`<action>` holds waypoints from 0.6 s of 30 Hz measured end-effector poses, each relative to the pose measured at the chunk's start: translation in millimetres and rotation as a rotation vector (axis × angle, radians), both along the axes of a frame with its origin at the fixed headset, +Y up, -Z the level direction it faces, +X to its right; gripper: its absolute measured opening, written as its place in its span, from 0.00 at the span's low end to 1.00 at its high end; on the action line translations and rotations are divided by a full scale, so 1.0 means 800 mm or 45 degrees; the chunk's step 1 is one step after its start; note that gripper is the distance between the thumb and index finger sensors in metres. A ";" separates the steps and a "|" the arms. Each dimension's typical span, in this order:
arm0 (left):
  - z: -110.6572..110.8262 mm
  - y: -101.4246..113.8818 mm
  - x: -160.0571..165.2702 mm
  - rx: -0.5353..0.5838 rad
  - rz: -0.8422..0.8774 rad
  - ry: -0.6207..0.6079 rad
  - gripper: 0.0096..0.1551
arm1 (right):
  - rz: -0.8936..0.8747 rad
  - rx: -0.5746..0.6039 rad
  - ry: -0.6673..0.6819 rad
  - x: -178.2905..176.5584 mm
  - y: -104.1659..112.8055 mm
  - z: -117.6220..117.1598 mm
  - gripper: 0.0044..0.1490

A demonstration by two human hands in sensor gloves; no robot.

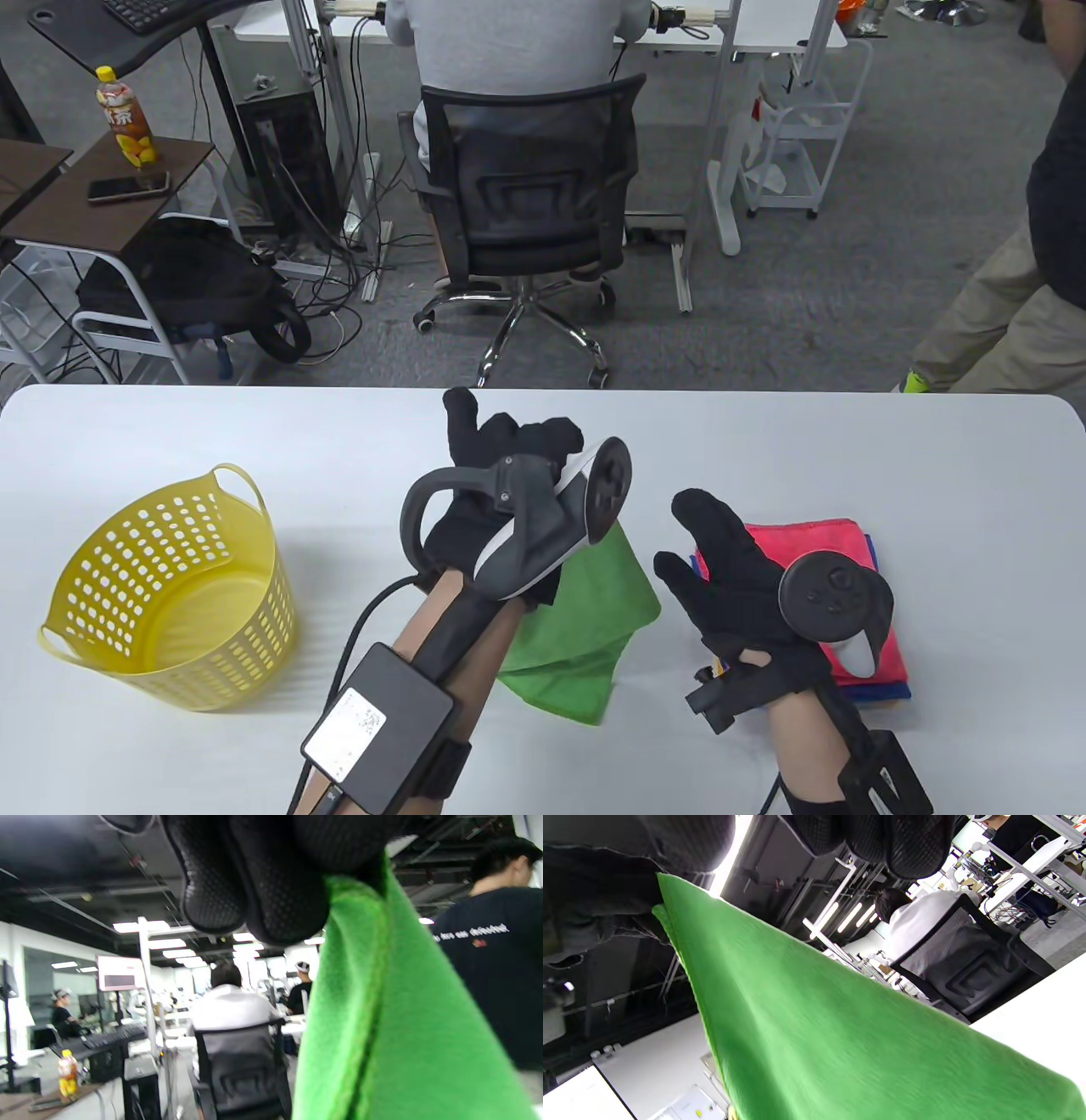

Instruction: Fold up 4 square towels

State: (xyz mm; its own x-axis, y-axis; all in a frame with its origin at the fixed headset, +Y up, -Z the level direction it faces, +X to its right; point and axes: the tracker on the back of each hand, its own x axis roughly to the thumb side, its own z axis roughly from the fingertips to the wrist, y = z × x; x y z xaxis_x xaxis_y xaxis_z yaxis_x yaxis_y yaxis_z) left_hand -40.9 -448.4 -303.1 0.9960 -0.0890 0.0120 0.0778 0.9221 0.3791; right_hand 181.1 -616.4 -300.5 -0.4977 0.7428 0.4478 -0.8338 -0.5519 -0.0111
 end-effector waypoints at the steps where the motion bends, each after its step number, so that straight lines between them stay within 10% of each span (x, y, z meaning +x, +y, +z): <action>1: 0.003 0.015 0.000 0.020 0.006 0.048 0.21 | -0.030 0.017 -0.028 0.001 0.005 0.006 0.48; 10: 0.010 0.044 -0.047 0.143 0.367 0.058 0.21 | -0.079 0.152 -0.003 -0.022 0.033 0.051 0.37; 18: 0.020 0.035 -0.043 0.162 0.455 0.026 0.20 | 0.212 -0.108 0.016 -0.078 -0.018 0.029 0.51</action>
